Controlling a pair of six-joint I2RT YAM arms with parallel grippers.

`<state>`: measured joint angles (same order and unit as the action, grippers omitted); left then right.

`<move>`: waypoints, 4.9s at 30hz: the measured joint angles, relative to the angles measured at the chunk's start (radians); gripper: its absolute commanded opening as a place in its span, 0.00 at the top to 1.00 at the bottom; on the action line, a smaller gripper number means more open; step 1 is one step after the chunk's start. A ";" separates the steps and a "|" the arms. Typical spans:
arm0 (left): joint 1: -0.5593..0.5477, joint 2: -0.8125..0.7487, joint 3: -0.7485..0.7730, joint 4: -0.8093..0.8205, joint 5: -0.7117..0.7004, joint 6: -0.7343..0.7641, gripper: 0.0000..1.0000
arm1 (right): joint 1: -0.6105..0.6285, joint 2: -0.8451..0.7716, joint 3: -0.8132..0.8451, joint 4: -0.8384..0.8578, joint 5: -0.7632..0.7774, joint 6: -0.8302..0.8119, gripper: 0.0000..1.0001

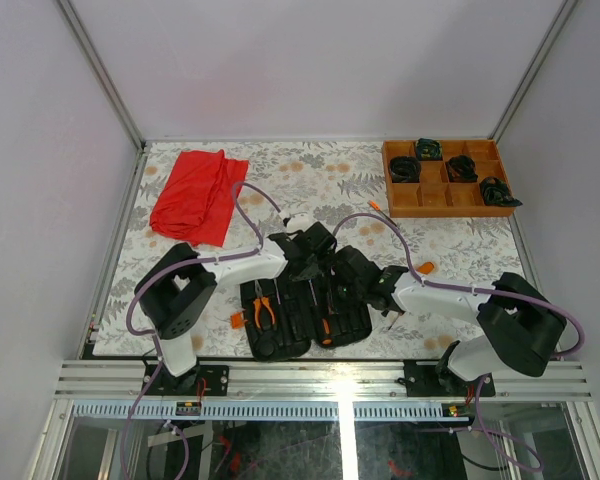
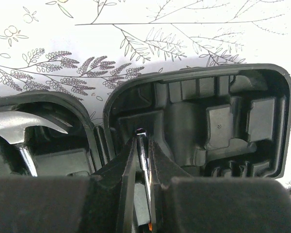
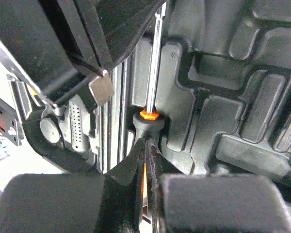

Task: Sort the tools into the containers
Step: Adjust the screwdriver in the storage box, then pick up the screwdriver from the center of the board.

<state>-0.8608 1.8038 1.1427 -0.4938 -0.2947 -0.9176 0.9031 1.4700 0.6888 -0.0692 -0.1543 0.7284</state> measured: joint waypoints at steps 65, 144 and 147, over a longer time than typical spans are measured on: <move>0.000 -0.279 -0.155 0.112 0.123 0.129 0.48 | -0.046 -0.406 -0.150 -0.261 0.346 0.045 0.62; 0.072 -0.769 -0.395 -0.061 0.029 0.224 0.31 | -0.826 -0.106 0.001 -0.254 0.284 -0.037 0.35; 0.072 -0.764 -0.395 -0.062 0.029 0.224 0.31 | -0.827 -0.061 0.002 -0.245 0.267 -0.035 0.37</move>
<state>-0.7891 1.0401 0.7479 -0.5556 -0.2657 -0.6941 0.0757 1.4090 0.6910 -0.3138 0.1127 0.6937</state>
